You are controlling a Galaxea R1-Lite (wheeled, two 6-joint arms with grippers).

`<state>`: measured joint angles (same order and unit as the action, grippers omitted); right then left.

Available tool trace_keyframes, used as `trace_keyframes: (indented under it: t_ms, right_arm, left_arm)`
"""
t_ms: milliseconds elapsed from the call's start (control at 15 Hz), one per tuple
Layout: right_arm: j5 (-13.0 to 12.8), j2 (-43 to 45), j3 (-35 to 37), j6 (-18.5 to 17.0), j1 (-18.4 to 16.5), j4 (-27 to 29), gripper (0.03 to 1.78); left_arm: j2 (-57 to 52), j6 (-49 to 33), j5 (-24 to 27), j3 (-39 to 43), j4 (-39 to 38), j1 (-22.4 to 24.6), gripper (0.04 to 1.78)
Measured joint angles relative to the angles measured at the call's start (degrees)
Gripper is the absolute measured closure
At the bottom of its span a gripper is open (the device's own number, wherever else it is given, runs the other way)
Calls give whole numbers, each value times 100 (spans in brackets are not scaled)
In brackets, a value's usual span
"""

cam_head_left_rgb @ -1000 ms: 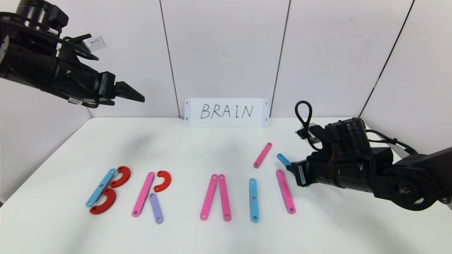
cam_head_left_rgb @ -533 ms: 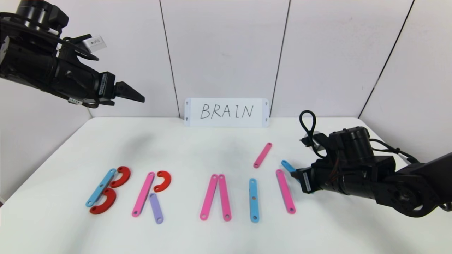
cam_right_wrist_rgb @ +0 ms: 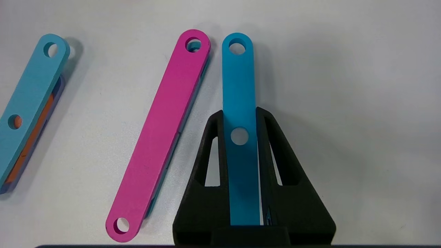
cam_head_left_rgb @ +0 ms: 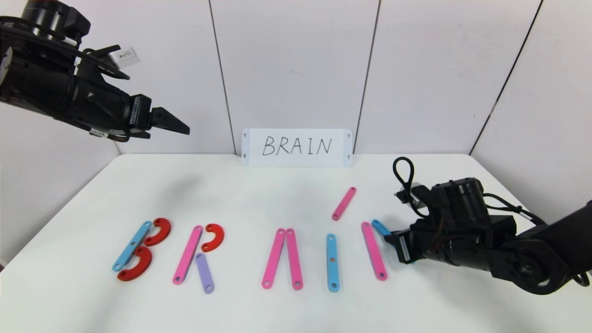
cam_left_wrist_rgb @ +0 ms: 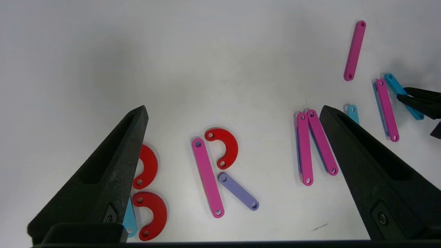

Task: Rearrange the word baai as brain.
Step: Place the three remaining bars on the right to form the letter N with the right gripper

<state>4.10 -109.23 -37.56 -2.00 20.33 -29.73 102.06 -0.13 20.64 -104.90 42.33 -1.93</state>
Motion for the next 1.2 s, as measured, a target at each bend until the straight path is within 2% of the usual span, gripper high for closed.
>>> trace_keyframes:
  t_ms: [267, 467, 600, 867, 933, 1067, 1200]
  right_arm:
    - [1, -83, 73, -4, -20, -163, 153]
    - [0, -94, 118, -9, -27, -174, 138]
    - [-7, -74, 146, -4, -30, -182, 114]
    - [-24, 27, 167, 0, -96, -174, 47]
    - [-27, 55, 165, 0, -116, -174, 35]
    - [-29, 82, 165, -1, -146, -172, 17]
    - [-41, 101, 137, -4, -171, -174, 8]
  left_arm:
    - [0, 0, -2, 2, -2, 0, 8]
    - [-5, -2, 0, 7, -2, 0, 8]
    - [-10, 0, -2, 7, 4, 0, 8]
    - [-13, 0, 0, 7, 6, 0, 8]
    - [-13, 0, -2, 5, 6, 0, 8]
    - [-13, -2, 0, 5, 6, 0, 8]
    - [-13, 0, 0, 5, 12, 0, 8]
